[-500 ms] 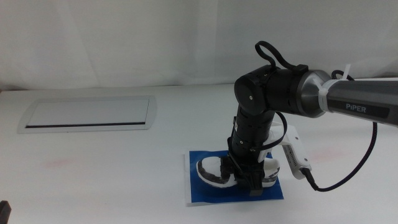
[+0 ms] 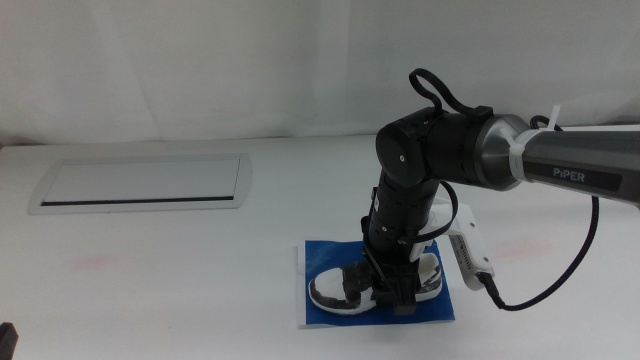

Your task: Use one arm to grab the shoe from the table and place it on the mat.

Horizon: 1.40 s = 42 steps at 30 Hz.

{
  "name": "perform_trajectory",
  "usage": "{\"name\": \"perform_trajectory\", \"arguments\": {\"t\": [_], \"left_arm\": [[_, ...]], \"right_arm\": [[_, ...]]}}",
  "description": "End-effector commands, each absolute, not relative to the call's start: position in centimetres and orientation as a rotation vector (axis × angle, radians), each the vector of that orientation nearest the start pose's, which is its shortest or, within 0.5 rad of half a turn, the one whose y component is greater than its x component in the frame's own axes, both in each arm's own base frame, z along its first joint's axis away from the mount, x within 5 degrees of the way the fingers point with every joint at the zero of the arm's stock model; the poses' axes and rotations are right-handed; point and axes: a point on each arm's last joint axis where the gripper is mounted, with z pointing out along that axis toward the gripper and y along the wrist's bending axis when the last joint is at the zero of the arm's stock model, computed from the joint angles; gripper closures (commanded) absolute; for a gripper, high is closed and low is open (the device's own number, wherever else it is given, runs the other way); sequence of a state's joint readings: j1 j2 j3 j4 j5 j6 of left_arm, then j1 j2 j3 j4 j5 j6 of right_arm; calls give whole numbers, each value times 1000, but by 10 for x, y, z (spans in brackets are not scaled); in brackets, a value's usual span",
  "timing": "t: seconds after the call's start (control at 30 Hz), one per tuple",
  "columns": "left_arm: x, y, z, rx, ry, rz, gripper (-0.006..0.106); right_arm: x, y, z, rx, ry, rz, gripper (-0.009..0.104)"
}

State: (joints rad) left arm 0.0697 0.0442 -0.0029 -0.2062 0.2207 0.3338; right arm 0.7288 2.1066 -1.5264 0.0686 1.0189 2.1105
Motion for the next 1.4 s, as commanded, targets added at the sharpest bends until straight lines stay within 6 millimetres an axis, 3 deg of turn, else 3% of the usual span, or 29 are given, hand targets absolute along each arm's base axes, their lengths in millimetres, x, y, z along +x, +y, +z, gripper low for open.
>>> {"name": "perform_trajectory", "arguments": {"t": [0.0,0.37,0.73,0.9,1.07,1.1,1.37], "left_arm": [[59,0,179,74,1773,93,104],[59,0,179,75,1775,93,104],[59,0,179,75,1775,93,104],[59,0,179,75,1775,93,104],[59,0,179,75,1775,93,104],[59,0,179,75,1775,93,104],[59,0,179,75,1775,93,104]], "right_arm": [[305,280,156,2089,2415,116,33],[296,271,187,2081,2427,73,33],[280,256,249,2050,2418,209,33],[277,247,268,1930,2439,246,33],[284,232,281,1391,2550,184,33],[288,226,286,1167,2581,138,33],[307,208,313,114,2598,44,33]]}}
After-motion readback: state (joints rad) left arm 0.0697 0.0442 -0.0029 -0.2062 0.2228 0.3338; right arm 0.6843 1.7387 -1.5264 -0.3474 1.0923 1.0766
